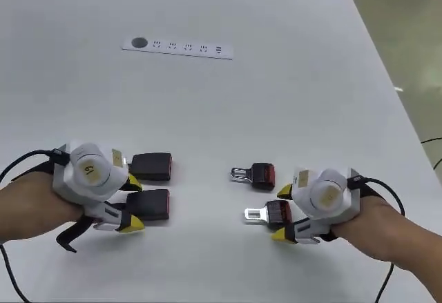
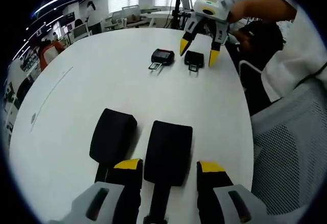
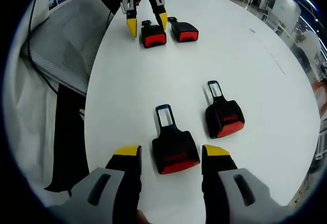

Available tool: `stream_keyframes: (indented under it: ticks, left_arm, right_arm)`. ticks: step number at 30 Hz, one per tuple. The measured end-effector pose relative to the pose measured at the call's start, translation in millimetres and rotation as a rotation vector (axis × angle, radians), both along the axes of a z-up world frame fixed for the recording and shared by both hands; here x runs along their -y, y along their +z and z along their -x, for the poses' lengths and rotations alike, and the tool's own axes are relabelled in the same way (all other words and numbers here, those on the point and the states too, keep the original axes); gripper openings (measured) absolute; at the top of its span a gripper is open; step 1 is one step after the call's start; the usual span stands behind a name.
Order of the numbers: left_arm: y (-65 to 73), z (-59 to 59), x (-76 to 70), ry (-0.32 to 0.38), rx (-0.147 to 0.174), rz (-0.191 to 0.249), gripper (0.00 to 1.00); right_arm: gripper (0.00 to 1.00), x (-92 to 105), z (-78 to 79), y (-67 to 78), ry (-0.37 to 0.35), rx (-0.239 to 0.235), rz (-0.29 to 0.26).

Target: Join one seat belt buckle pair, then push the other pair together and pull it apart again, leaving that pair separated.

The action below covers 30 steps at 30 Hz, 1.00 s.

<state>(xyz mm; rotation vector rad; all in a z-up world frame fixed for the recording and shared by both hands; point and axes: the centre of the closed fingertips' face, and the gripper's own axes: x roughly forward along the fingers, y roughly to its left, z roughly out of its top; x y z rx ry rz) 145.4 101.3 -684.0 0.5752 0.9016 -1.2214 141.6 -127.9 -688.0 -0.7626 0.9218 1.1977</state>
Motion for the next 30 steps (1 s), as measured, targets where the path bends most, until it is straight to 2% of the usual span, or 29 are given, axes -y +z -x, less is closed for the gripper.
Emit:
stream_keyframes:
  ticks: [1, 6, 7, 11, 16, 19, 20, 25, 30]
  left_arm:
    - [-0.1, 0.8, 0.7, -0.003, -0.010, -0.003, 0.43]
    - [-2.0, -0.3, -0.1, -0.037, -0.001, -0.017, 0.41]
    - [-0.7, -0.5, 0.6, -0.050, 0.010, -0.021, 0.40]
    - [-0.1, -0.5, 1.6, -0.054, 0.007, -0.019, 0.37]
    - [1.7, 1.9, 2.7, -0.089, 0.022, -0.022, 0.35]
    - [-1.3, 1.4, 0.2, -0.142, 0.057, -0.054, 0.35]
    - [-1.2, 2.7, 2.1, -0.134, 0.045, -0.045, 0.34]
    - [-4.0, 0.5, -0.1, -0.142, 0.047, -0.068, 0.34]
    - [-5.6, -0.1, -1.1, -0.143, 0.047, -0.073, 0.34]
  right_arm:
    - [0.43, -0.3, 0.6, -1.2, 0.006, -0.006, -0.001]
    - [0.43, 0.6, 1.5, -3.4, 0.012, -0.025, 0.005]
    - [0.42, 1.4, 1.4, -3.7, 0.013, -0.028, 0.006]
    - [0.40, 4.1, -0.9, -6.1, 0.027, -0.027, 0.012]
    - [0.37, 4.2, -1.7, -6.7, 0.044, -0.022, 0.018]
    - [0.35, 3.4, -1.6, -6.3, 0.048, -0.021, 0.012]
    - [0.35, 3.3, -1.7, -5.9, 0.047, -0.022, 0.009]
    - [0.35, 3.7, -2.5, -6.4, 0.055, -0.024, 0.003]
    - [0.35, 3.0, -2.0, -5.6, 0.054, -0.024, 0.001]
